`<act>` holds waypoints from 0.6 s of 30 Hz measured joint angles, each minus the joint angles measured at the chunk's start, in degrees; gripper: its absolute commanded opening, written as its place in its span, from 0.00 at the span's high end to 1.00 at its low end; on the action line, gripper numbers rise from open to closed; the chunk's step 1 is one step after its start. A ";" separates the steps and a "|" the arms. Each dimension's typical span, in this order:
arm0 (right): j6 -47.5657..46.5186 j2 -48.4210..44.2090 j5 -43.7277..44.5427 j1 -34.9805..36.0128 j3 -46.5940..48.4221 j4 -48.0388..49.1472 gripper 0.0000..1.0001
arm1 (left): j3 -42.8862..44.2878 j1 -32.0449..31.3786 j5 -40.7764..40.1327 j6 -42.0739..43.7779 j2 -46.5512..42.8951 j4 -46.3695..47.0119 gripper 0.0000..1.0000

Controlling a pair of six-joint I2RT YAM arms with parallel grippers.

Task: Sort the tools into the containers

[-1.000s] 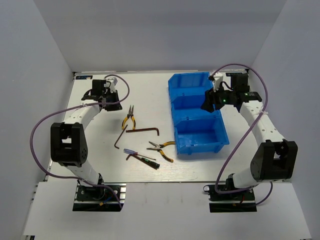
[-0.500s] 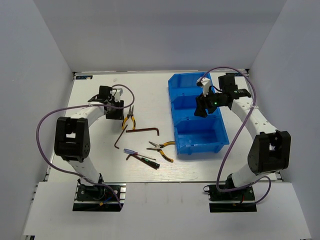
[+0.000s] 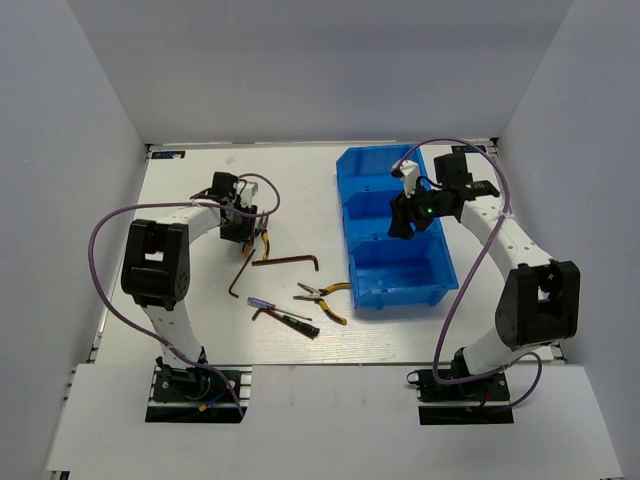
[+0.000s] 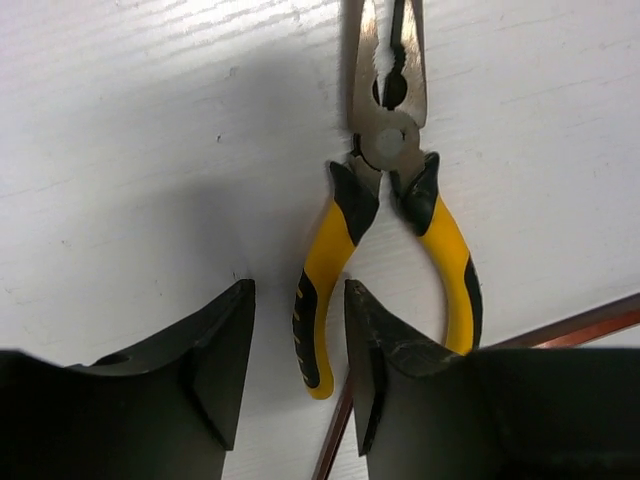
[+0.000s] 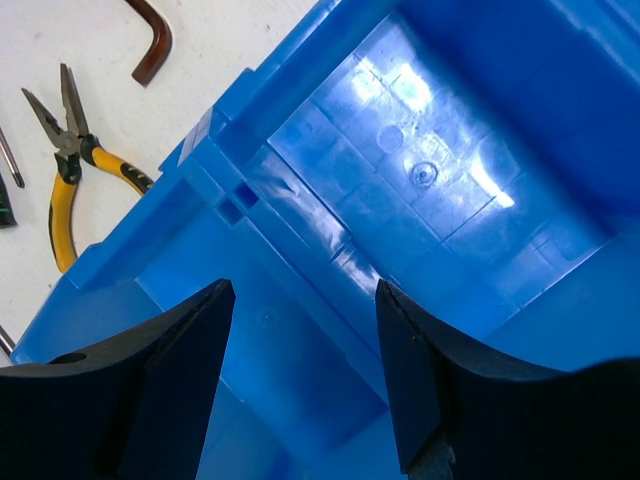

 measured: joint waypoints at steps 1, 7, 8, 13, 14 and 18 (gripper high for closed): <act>0.00 0.00 0.07 0.00 -0.28 0.00 0.35 | 0.22 -0.20 -0.24 0.11 0.24 0.17 0.54; 0.07 -0.09 0.24 0.00 -0.68 -0.09 0.35 | 1.66 -1.75 -3.76 0.22 1.68 0.70 0.90; 0.11 -0.09 0.26 0.00 -0.68 -0.07 0.35 | 1.90 -2.10 -4.50 0.39 1.86 0.72 1.00; 0.13 -0.09 0.26 0.00 -0.70 -0.09 0.39 | 2.84 -2.97 -6.80 0.09 2.03 -0.17 1.00; 0.04 -0.09 0.26 0.00 -0.70 -0.09 0.46 | 3.56 -3.06 -6.80 -0.17 2.27 -0.59 1.00; -0.68 -0.09 0.26 0.00 -0.70 -0.15 1.00 | 11.43 -3.26 -4.66 -2.49 4.20 -3.63 1.00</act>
